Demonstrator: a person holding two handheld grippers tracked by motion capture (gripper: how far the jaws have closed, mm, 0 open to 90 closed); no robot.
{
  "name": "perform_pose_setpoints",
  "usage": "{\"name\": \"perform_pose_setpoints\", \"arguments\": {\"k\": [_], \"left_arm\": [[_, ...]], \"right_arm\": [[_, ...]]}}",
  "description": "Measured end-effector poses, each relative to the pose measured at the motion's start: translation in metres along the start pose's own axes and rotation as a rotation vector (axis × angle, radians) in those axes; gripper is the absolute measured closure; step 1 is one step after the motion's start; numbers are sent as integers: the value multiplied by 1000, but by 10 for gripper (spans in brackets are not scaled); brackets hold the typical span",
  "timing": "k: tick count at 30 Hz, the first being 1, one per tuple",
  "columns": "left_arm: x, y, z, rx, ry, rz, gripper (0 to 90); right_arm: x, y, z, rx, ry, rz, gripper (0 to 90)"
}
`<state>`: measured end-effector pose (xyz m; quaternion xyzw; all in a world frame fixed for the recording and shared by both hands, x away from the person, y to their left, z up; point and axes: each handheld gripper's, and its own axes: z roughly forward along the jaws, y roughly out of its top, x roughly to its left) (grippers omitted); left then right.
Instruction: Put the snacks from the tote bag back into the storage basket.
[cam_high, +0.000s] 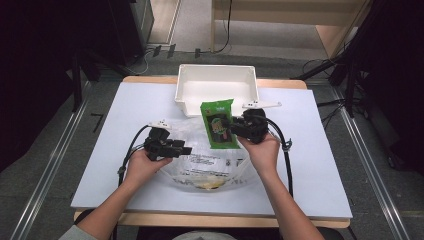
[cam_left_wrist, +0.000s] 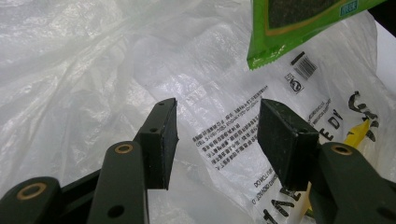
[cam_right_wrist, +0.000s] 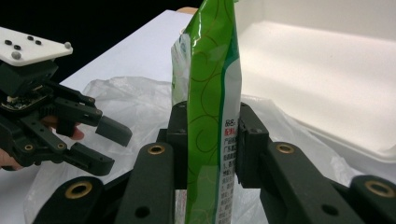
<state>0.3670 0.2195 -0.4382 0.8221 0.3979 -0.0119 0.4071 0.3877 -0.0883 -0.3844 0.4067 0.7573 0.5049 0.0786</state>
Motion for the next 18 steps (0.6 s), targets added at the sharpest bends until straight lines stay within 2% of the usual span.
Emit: {"name": "perform_pose_setpoints", "arguments": {"k": [5, 10, 14, 18], "left_arm": [[-1, 0, 1, 7, -4, -1, 486], [-1, -1, 4, 37, -7, 12, 481], [-2, -1, 4, 34, -11, 11, 478], [-1, -1, 4, 36, -9, 17, 478]], "right_arm": [[1, 9, 1, -1, -10, -18, 735], [-1, 19, 2, -11, -17, -26, 735], [-2, 26, 5, -12, -29, -38, 735], [-6, 33, 5, -22, -29, -23, 736]]}}
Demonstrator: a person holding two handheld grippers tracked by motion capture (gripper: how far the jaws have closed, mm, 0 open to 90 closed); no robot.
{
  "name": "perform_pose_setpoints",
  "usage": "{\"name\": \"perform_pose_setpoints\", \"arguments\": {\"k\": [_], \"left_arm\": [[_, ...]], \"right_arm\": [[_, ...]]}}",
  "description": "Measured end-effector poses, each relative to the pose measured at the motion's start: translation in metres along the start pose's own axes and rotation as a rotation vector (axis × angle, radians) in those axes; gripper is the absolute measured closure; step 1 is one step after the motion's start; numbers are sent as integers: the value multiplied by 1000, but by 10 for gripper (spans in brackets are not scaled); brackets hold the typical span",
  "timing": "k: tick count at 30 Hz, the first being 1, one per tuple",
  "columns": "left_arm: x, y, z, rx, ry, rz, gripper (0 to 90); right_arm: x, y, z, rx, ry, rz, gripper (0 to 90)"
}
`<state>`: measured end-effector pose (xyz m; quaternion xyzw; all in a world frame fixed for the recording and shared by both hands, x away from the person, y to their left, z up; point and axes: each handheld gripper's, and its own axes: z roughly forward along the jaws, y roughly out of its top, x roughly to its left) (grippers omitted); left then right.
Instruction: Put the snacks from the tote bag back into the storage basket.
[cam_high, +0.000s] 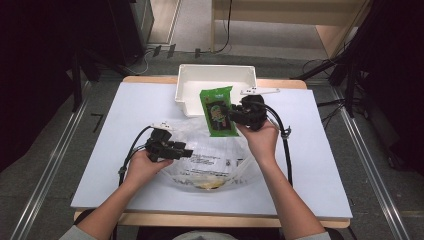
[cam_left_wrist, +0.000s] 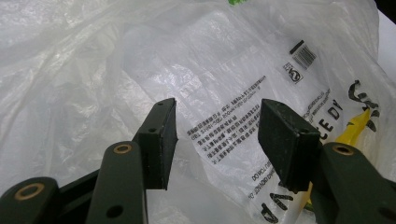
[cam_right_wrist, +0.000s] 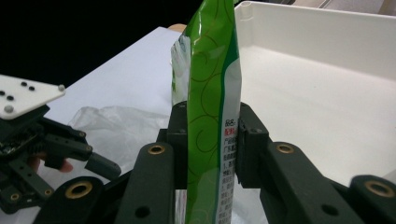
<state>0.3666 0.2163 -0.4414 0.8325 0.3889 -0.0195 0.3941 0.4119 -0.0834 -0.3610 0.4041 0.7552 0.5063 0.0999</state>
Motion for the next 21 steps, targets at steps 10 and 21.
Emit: {"name": "perform_pose_setpoints", "arguments": {"k": [10, 21], "left_arm": [[0, 0, 1, 1, -2, -1, 479], [0, 0, 2, 10, -8, 0, 482]], "right_arm": [[-3, 13, 5, -5, -20, -5, 736], [-10, 30, 18, -13, -60, -19, 736]]}}
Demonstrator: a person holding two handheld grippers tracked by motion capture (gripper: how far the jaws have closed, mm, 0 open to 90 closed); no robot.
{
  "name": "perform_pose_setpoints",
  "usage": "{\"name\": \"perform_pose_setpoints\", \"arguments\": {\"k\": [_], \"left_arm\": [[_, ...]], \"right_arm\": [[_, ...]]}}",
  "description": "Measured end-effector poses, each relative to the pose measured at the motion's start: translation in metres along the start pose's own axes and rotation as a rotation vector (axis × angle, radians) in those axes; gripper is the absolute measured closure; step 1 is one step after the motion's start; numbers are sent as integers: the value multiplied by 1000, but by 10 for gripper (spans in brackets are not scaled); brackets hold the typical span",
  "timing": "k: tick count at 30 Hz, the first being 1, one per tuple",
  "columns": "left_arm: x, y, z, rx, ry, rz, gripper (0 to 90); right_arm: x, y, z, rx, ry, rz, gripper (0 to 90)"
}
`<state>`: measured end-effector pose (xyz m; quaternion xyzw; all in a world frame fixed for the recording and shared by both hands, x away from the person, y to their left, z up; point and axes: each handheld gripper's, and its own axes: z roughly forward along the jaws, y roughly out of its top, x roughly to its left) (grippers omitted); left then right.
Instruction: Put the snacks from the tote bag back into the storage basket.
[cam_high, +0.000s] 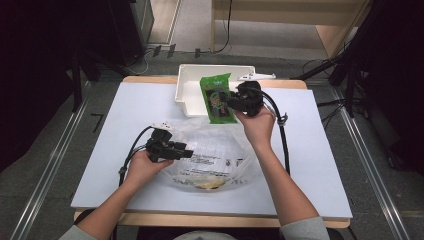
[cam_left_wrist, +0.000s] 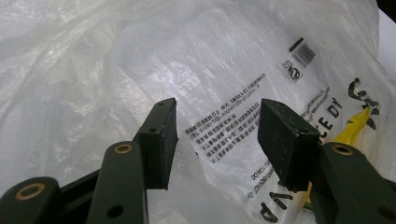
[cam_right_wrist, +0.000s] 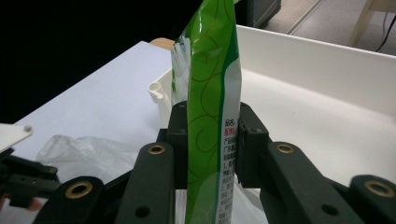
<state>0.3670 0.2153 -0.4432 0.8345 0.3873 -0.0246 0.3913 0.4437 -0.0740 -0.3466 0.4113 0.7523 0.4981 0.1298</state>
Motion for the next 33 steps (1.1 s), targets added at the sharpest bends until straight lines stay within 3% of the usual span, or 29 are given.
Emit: {"name": "perform_pose_setpoints", "arguments": {"k": [7, 13, 21, 33], "left_arm": [[1, 0, -1, -3, -5, -3, 483], [1, 0, -2, -14, -27, -12, 487], [0, -1, -3, -18, -25, -18, 488], [0, -1, -3, -9, -23, -5, 490]], "right_arm": [[-13, 5, 15, -26, -15, 41, 736], [-23, 8, 27, -22, -42, 42, 736], [-33, 15, 41, -33, -94, 41, 736], [-55, 21, 65, -27, -138, 92, 736]]}}
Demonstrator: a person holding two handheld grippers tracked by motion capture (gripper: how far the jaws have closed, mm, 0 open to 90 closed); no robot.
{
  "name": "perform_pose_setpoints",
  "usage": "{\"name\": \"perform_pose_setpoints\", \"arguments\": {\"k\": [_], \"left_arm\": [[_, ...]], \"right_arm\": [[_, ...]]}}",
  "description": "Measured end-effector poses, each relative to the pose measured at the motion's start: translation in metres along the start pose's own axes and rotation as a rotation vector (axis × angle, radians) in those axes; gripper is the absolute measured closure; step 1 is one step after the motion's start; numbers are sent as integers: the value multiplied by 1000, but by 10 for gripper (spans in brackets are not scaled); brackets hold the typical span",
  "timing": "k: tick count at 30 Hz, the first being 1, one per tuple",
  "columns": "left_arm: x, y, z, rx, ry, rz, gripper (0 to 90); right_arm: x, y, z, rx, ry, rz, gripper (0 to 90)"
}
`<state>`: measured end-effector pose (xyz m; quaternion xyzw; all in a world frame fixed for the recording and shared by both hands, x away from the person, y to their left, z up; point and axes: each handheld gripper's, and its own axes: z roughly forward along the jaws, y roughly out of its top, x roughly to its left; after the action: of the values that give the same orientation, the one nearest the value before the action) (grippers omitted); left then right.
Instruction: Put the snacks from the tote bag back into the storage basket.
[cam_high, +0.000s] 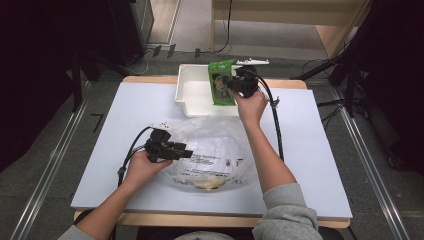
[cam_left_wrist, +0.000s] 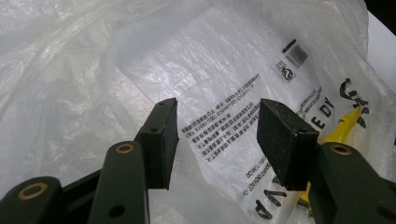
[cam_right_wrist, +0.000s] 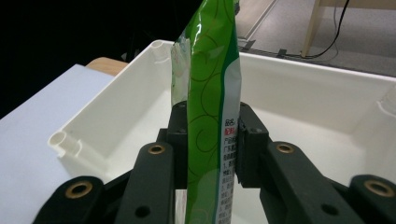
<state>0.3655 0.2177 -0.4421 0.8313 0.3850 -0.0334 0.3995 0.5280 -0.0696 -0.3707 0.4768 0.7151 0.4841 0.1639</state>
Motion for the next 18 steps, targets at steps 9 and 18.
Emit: {"name": "perform_pose_setpoints", "arguments": {"k": [9, 18], "left_arm": [[0, -1, 0, 2, -1, 3, 493], [0, -2, -1, 1, -7, 2, 493]], "right_arm": [[-4, 15, 21, -16, -26, 6, 737], [-14, 19, 48, -17, -59, 39, 736]]}}
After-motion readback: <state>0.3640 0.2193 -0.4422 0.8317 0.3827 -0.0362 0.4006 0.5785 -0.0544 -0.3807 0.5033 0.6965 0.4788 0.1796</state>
